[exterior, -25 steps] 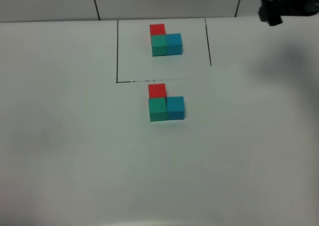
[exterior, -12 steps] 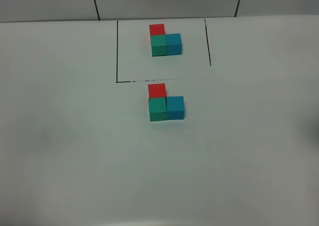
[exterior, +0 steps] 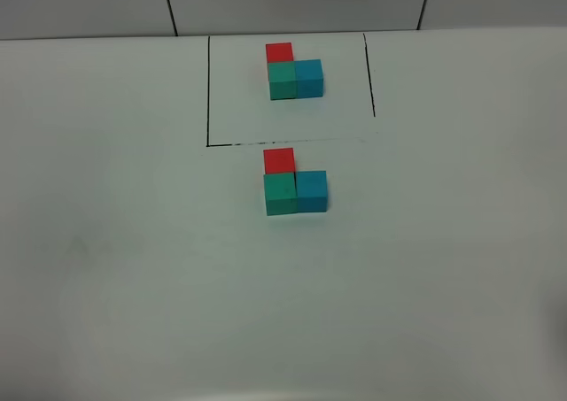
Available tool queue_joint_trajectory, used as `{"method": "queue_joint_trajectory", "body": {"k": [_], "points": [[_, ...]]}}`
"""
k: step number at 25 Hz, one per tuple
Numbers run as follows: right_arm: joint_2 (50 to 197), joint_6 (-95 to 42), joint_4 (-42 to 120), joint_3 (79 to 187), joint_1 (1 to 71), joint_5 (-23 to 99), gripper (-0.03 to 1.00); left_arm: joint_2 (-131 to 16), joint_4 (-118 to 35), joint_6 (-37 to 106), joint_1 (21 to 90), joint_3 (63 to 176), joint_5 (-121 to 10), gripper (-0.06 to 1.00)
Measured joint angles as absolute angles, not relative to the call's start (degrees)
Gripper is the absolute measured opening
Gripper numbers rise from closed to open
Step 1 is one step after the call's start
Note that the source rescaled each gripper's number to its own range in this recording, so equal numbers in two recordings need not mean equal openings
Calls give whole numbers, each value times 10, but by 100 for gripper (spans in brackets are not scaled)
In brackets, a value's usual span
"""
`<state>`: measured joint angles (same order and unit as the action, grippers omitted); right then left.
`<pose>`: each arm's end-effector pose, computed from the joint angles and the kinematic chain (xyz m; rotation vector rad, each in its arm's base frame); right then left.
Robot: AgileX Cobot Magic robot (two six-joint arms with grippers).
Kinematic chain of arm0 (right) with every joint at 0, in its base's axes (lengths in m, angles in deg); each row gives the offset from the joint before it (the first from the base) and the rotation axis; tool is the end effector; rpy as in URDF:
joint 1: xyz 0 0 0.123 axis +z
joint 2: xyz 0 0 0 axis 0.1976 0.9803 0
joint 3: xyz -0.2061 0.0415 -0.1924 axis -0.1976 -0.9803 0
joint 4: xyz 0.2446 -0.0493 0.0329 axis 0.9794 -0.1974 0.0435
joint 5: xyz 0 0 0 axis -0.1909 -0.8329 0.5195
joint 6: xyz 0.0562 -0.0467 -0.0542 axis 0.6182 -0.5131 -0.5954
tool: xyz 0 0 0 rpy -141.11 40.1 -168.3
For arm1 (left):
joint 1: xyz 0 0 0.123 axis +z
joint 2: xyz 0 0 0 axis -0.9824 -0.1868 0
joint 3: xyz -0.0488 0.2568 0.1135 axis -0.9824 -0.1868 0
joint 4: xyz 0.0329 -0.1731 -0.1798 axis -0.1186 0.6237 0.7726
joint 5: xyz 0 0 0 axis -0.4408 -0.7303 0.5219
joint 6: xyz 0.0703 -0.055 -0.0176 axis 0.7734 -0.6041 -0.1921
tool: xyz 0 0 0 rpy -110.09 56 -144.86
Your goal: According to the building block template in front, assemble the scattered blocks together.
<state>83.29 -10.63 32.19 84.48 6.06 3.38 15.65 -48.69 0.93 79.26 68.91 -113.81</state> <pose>0.1024 -0.0087 0.2888 -0.0272 2.2709 -0.0968 -0.0066 -0.0092 0.2778 0.0192 2.0552 -0.1302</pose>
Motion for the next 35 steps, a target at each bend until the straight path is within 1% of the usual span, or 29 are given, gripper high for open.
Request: {"method": "queue_joint_trajectory", "body": {"k": [7,12,21,30,35], "points": [[700,-78,318,834,61,-55,100,156,-487,9,793,689,-1138,84],[630,-69,304,834,61,-116,100,156,-487,9,793,689,-1138,84],[511,-65,303,817,61,-140,97,156,-487,9,793,689,-1138,84],[500,-65,303,817,61,-143,92,156,-487,9,793,689,-1138,84],[500,-65,303,817,61,-144,85,156,-487,9,793,689,-1138,84]]}}
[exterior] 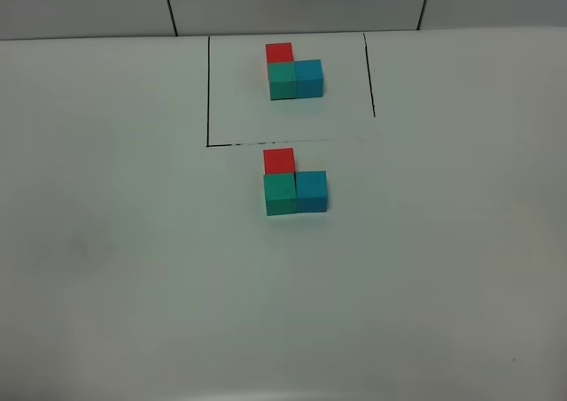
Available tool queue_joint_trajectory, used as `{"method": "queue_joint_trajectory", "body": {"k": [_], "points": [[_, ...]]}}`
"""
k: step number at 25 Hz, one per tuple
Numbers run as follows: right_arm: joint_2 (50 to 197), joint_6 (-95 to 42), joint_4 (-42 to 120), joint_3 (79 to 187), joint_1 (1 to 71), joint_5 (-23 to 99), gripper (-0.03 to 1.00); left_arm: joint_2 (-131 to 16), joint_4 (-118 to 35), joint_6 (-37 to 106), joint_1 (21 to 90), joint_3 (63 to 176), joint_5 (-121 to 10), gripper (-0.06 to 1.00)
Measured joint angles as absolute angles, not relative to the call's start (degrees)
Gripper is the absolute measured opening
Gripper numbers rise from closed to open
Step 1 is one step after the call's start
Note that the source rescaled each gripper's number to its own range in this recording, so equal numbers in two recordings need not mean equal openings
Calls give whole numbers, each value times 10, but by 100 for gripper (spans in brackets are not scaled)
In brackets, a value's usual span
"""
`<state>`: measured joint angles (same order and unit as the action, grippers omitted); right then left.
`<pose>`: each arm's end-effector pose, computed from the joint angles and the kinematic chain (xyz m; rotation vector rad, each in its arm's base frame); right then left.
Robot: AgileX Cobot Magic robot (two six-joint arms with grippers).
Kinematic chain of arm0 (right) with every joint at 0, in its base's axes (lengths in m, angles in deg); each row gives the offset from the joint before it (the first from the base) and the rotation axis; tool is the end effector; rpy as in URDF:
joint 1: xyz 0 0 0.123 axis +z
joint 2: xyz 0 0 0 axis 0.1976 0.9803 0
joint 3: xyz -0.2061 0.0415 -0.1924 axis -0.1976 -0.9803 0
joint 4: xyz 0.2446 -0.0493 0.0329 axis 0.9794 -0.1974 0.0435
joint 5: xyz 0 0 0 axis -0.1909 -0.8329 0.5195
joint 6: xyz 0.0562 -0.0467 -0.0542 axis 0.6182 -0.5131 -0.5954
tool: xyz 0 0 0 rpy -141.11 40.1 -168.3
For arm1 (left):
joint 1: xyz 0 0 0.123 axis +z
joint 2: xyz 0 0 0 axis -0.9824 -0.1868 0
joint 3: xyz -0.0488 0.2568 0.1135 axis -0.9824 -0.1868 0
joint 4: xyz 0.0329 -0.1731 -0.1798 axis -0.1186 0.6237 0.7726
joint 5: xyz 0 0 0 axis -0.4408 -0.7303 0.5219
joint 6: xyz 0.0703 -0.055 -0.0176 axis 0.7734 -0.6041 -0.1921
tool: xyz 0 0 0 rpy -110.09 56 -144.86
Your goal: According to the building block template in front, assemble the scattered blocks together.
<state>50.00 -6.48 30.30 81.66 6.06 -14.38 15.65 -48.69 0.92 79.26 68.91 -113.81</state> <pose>-0.0067 -0.0009 0.2776 0.0446 2.0487 -0.1112 -0.0066 -0.0092 0.2778 0.0191 2.0552 -0.1303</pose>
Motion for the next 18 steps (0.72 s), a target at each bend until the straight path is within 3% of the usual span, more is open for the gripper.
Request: {"method": "queue_joint_trajectory", "body": {"k": [13,18], "points": [[500,-65,303,817,61,-144,82,156,-487,9,793,689,-1138,84],[500,-65,302,817,96,-144,82,156,-487,9,793,689,-1138,84]]}}
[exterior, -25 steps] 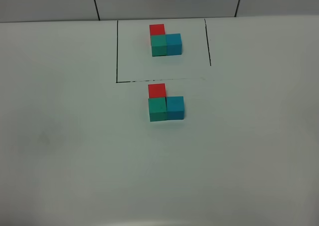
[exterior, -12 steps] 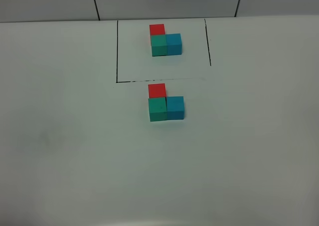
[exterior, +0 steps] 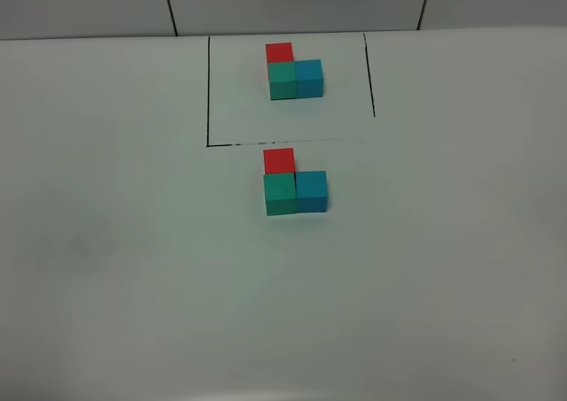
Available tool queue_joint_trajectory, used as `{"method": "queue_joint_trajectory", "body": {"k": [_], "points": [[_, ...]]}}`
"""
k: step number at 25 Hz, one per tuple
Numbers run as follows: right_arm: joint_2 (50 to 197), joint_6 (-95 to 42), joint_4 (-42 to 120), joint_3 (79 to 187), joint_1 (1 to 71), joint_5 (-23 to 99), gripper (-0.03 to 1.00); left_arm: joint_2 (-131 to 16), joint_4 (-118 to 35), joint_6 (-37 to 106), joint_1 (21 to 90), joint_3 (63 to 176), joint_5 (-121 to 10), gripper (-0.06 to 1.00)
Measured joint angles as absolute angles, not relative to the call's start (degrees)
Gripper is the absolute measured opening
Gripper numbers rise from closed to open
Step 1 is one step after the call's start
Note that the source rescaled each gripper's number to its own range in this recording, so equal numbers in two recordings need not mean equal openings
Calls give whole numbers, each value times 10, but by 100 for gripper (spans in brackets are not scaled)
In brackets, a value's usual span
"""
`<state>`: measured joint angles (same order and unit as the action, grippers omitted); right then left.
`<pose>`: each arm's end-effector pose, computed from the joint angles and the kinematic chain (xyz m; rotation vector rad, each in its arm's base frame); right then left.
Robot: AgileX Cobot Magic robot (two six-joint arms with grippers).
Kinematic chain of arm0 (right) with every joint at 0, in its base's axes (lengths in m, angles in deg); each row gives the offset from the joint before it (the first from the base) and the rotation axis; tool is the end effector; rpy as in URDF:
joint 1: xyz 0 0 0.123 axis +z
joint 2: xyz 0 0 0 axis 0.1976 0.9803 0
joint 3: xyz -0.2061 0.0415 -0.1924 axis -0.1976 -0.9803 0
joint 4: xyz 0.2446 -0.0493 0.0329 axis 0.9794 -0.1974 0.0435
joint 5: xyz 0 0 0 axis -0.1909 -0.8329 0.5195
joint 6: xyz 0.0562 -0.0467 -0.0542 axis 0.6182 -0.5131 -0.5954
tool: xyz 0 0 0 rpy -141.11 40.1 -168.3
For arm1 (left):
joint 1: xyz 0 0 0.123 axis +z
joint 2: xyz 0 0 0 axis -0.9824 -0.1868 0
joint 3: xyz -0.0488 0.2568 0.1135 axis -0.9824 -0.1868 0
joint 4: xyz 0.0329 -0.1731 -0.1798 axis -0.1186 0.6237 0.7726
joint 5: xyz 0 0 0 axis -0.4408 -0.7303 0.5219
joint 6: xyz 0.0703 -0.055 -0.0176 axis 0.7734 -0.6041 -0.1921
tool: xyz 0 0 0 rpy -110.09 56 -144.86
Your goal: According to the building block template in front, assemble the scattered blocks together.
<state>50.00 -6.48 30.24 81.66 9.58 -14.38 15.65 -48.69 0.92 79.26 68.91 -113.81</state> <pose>-0.0067 -0.0014 0.2776 -0.0183 2.0481 -0.0742 -0.0066 -0.0092 0.2778 0.0191 2.0552 -0.1303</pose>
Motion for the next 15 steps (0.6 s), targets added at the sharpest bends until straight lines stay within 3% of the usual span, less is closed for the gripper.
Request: {"method": "queue_joint_trajectory", "body": {"k": [5,15], "points": [[500,-62,302,817,134,-144,82,156,-487,9,793,689,-1138,84],[498,-61,301,817,135,-144,82,156,-487,9,793,689,-1138,84]]}}
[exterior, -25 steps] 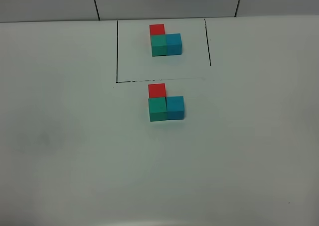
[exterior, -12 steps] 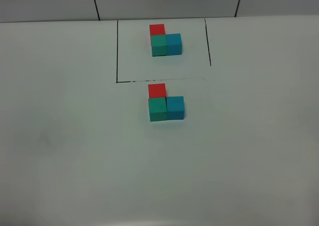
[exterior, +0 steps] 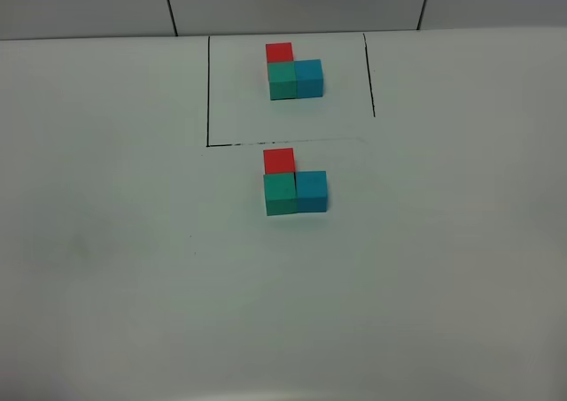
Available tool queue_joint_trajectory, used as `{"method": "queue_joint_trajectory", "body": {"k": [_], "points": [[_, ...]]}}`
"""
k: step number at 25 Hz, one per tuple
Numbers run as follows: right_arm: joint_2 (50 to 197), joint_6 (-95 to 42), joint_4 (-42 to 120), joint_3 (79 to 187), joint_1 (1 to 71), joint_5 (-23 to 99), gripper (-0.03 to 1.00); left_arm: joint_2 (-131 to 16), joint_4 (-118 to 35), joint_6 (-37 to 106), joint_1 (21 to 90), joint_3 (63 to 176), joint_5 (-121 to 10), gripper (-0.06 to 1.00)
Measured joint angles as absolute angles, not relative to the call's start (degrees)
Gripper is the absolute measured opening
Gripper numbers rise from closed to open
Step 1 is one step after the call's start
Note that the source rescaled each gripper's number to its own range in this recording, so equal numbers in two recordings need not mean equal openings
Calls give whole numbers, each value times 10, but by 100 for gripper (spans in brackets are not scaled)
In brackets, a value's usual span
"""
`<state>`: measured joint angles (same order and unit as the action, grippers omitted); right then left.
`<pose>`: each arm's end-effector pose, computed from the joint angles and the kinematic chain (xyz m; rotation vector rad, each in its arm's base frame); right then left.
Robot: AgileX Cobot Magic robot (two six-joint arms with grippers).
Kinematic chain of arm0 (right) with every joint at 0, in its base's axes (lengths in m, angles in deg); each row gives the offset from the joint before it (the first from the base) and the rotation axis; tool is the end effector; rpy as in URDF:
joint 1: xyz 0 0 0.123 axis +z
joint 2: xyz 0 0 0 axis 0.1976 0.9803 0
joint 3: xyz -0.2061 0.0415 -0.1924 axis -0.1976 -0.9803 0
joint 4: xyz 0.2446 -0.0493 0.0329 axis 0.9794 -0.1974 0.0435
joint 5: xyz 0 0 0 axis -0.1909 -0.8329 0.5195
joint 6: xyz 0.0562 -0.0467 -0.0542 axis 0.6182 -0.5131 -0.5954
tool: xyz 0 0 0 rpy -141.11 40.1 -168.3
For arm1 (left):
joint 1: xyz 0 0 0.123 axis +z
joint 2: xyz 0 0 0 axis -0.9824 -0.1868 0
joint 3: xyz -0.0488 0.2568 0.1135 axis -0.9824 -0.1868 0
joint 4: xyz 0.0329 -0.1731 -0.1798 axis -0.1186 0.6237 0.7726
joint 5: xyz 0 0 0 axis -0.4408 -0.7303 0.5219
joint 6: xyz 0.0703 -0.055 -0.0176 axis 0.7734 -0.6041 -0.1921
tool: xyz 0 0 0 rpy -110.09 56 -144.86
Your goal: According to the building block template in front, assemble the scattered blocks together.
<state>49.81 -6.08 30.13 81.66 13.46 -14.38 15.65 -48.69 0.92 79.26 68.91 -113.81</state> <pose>-0.0071 -0.0020 0.2775 -0.0802 2.0426 -0.0299 -0.0066 -0.0092 0.2778 0.0191 2.0552 -0.1303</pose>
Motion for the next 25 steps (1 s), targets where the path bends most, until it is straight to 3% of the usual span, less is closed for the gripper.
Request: {"method": "queue_joint_trajectory", "body": {"k": [25], "points": [[498,-60,301,817,135,-144,82,156,-487,9,793,689,-1138,84]]}}
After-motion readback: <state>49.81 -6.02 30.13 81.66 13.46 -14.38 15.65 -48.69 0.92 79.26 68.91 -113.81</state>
